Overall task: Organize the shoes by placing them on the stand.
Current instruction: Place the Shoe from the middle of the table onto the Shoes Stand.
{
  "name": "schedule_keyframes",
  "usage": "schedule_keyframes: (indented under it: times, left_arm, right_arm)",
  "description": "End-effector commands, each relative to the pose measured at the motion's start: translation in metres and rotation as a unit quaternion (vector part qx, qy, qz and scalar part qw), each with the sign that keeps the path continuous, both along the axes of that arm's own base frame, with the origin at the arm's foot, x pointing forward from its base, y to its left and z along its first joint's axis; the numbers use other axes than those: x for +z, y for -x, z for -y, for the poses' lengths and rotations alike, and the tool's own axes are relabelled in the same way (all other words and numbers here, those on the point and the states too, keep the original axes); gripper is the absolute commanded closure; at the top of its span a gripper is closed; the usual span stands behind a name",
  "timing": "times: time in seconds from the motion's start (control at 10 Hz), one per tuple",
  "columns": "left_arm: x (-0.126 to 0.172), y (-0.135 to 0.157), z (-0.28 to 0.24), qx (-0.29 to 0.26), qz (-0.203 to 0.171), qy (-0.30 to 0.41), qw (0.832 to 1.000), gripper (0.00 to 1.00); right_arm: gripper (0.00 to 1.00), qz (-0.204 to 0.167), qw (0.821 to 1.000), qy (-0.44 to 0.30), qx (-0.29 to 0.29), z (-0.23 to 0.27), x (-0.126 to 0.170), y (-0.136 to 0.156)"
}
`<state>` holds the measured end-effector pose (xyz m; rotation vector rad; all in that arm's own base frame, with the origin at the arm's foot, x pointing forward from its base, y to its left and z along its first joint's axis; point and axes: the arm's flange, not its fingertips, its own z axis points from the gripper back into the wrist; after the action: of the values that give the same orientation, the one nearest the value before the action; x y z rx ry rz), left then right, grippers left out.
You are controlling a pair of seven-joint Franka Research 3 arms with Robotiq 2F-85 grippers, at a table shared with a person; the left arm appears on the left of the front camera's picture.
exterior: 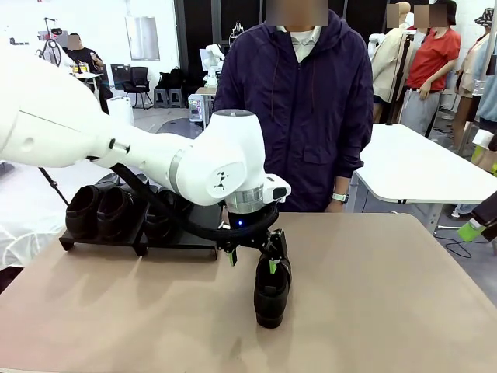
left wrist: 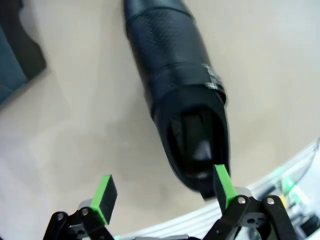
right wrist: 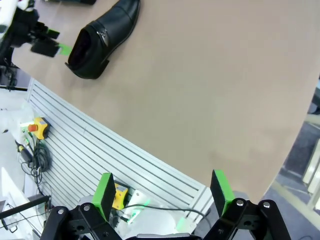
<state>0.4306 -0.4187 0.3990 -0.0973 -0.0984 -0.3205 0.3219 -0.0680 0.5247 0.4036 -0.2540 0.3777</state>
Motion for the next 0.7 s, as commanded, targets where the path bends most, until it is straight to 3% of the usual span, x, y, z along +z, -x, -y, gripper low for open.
schedule_keyframes:
  times: [0.0,0.3,0.6]
  left_arm:
    - [-0.029,-0.013,0.016,0.097,0.04,0.002,0.995,0.0]
    - [-0.05,-0.017,0.017,0.135,0.05,-0.02,0.989,0.0]
    - [-0.059,-0.017,0.016,0.135,0.031,-0.031,0.99,0.0]
  right_arm:
    - [0.0,-0.006,1.0,0.004,-0.006,0.001,0.004,-0.002]
    - [0.0,-0.006,1.0,0.004,-0.006,0.001,0.004,-0.002]
    - [0.0,-0.006,1.0,0.004,-0.006,0.001,0.004,-0.002]
